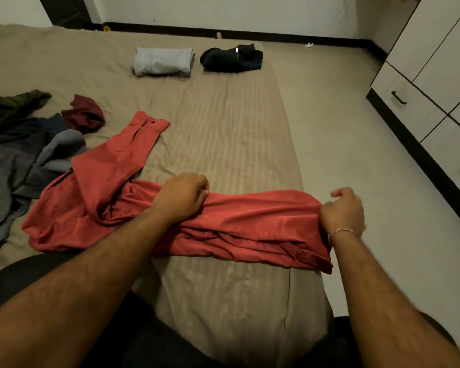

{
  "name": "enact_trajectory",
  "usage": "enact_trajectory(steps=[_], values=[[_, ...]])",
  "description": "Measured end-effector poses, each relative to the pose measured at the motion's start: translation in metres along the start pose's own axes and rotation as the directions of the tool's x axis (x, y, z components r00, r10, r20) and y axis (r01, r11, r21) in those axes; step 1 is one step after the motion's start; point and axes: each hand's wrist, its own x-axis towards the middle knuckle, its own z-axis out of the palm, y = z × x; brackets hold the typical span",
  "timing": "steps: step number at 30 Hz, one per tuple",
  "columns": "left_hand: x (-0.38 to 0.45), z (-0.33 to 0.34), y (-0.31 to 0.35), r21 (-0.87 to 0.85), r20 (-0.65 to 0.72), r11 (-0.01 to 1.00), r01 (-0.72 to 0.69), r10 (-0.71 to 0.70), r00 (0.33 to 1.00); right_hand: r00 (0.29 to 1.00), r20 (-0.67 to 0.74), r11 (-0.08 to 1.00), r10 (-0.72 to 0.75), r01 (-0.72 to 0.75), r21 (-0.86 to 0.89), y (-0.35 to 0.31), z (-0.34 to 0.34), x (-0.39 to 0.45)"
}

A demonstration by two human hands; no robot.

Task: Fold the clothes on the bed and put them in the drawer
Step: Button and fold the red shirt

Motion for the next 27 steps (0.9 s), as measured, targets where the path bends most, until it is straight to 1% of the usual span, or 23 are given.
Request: enact_trajectory(steps=[1,2,3,4,5,6,7,8,9,10,11,13,15,17,18,19,20,21,22,23,24,25,27], values=[[-0.003,0.001,0.003,0.045,-0.065,0.999,-0.018,0.021,0.998,0.989,-0.051,0.98,-0.141,0.132,-0.147,-0.006,-0.001,-0.006],[-0.007,0.003,0.01,0.07,-0.115,0.997,-0.039,0.047,0.992,0.948,-0.08,0.933,-0.309,0.285,-0.221,-0.015,0.0,-0.015],[-0.012,0.003,0.019,0.084,-0.129,0.994,-0.071,0.081,0.988,0.878,-0.067,0.867,-0.474,0.452,-0.212,-0.027,0.003,-0.026],[-0.017,0.006,0.027,0.097,-0.079,0.99,-0.104,0.112,0.991,0.792,-0.012,0.781,-0.611,0.6,-0.173,-0.04,0.008,-0.041],[-0.023,0.01,0.034,0.11,0.024,0.986,-0.122,0.12,0.992,0.705,0.084,0.693,-0.704,0.708,-0.133,-0.053,0.014,-0.056],[-0.029,0.015,0.036,0.127,0.148,0.985,-0.121,0.102,0.984,0.638,0.222,0.628,-0.737,0.768,-0.123,-0.06,0.023,-0.068],[-0.033,0.02,0.033,0.141,0.261,0.986,-0.094,0.054,0.964,0.604,0.37,0.601,-0.706,0.787,-0.138,-0.061,0.033,-0.076],[-0.036,0.023,0.025,0.157,0.333,0.986,-0.05,-0.005,0.943,0.603,0.487,0.601,-0.632,0.778,-0.183,-0.057,0.042,-0.079],[-0.039,0.021,0.011,0.176,0.364,0.984,0.006,-0.071,0.929,0.611,0.561,0.599,-0.559,0.765,-0.236,-0.052,0.05,-0.076],[-0.039,0.02,0.002,0.194,0.372,0.979,0.057,-0.127,0.92,0.628,0.598,0.604,-0.498,0.746,-0.28,-0.042,0.052,-0.07],[-0.04,0.012,-0.012,0.22,0.362,0.968,0.118,-0.193,0.912,0.631,0.615,0.597,-0.473,0.743,-0.302,-0.039,0.055,-0.066],[-0.037,-0.002,-0.028,0.254,0.374,0.949,0.185,-0.273,0.886,0.641,0.624,0.584,-0.448,0.738,-0.338,-0.032,0.053,-0.062],[-0.036,-0.023,-0.036,0.257,0.4,0.945,0.202,-0.294,0.868,0.654,0.616,0.559,-0.439,0.736,-0.383,-0.031,0.051,-0.066],[-0.04,-0.05,-0.046,0.239,0.331,0.95,0.201,-0.274,0.903,0.669,0.57,0.544,-0.477,0.734,-0.406,-0.034,0.053,-0.075],[-0.042,-0.061,-0.05,0.224,0.243,0.954,0.2,-0.253,0.936,0.675,0.516,0.554,-0.527,0.733,-0.394,-0.037,0.053,-0.081],[-0.045,-0.072,-0.054,0.201,0.129,0.956,0.211,-0.24,0.962,0.67,0.456,0.569,-0.586,0.741,-0.357,-0.043,0.054,-0.087],[-0.048,-0.08,-0.057,0.154,0.02,0.958,0.243,-0.249,0.968,0.652,0.409,0.585,-0.638,0.756,-0.293,-0.051,0.059,-0.093],[-0.051,-0.087,-0.06,0.087,-0.067,0.953,0.29,-0.285,0.956,0.617,0.375,0.588,-0.692,0.783,-0.203,-0.064,0.069,-0.098],[-0.052,-0.092,-0.062,0.022,-0.112,0.941,0.337,-0.333,0.936,0.577,0.356,0.584,-0.736,0.806,-0.099,-0.081,0.08,-0.103],[-0.053,-0.094,-0.061,-0.006,-0.126,0.927,0.375,-0.372,0.92,0.56,0.35,0.603,-0.751,0.798,0.016,-0.099,0.094,-0.107],[-0.052,-0.094,-0.063,0.003,-0.128,0.915,0.403,-0.4,0.908,0.565,0.371,0.646,-0.737,0.75,0.144,-0.126,0.108,-0.111],[-0.051,-0.093,-0.064,0.04,-0.127,0.906,0.421,-0.414,0.902,0.587,0.422,0.713,-0.691,0.648,0.266,-0.152,0.123,-0.114],[-0.049,-0.094,-0.074,0.107,-0.152,0.879,0.465,-0.448,0.881,0.626,0.527,0.813,-0.575,0.369,0.45,-0.206,0.15,-0.119]])
